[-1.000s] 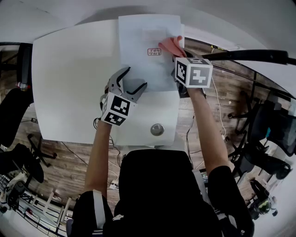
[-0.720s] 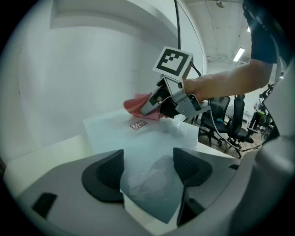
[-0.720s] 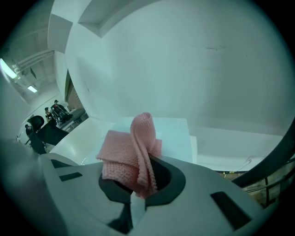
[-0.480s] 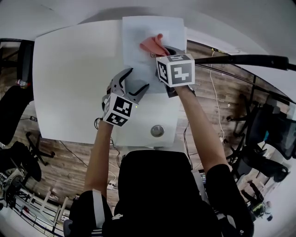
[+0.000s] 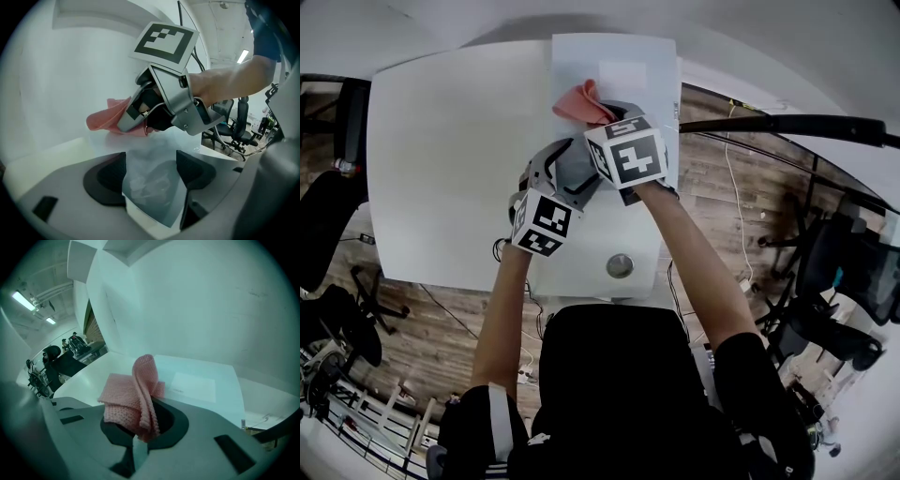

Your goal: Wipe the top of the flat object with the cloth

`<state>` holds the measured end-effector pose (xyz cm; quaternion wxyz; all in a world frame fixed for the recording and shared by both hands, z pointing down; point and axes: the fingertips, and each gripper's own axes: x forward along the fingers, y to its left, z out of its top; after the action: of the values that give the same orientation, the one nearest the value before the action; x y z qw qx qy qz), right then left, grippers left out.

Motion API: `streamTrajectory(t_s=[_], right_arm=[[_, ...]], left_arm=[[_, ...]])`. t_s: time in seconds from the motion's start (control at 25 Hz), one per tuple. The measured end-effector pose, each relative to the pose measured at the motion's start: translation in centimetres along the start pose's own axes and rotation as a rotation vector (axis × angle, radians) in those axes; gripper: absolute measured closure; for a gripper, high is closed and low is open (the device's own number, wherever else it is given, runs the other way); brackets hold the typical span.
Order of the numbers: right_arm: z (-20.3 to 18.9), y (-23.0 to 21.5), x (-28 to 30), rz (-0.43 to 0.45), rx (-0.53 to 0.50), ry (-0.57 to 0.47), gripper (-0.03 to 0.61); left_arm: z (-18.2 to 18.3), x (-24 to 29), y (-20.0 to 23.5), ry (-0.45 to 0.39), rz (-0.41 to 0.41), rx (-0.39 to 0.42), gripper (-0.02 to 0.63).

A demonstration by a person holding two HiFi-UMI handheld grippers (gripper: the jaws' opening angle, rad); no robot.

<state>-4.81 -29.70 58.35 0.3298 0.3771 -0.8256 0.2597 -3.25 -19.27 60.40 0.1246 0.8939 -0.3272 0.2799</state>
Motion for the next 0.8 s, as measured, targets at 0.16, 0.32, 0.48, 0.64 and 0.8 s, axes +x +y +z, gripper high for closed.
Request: streamTrajectory(t_s=[0.16,0.32,0.48,0.64,0.8], right_arm=[[0.2,-0.4,-0.2,-0.007,0.011,-0.004,0.534],[0.6,-0.8,-1.0,-0.013,0.017,-0.017,0.534],[1.0,-1.1,-2.4,-0.022,0.030,-0.035,0.534],[1.5,-1.6,-4.3,-0.031,0.046,-0.063,0.534],[2.0,-1.8,-6.7,-0.035,0.058,-0.097,0.534]], left_arm=[[0.1,0.0,0.1,-0.006,-0.004,-0.001,0.282],[0.3,-0.1,0.4,0.005,-0.011,-0.013,0.284],[0.4,-0.4,0.2,0.045,-0.019,-0.060,0.284],[1.2,-1.4,0.4,0.052,-0.024,-0.103,0.284],[3.6,-2.8,0.6,0.018,-0.018,-0.121,0.299]])
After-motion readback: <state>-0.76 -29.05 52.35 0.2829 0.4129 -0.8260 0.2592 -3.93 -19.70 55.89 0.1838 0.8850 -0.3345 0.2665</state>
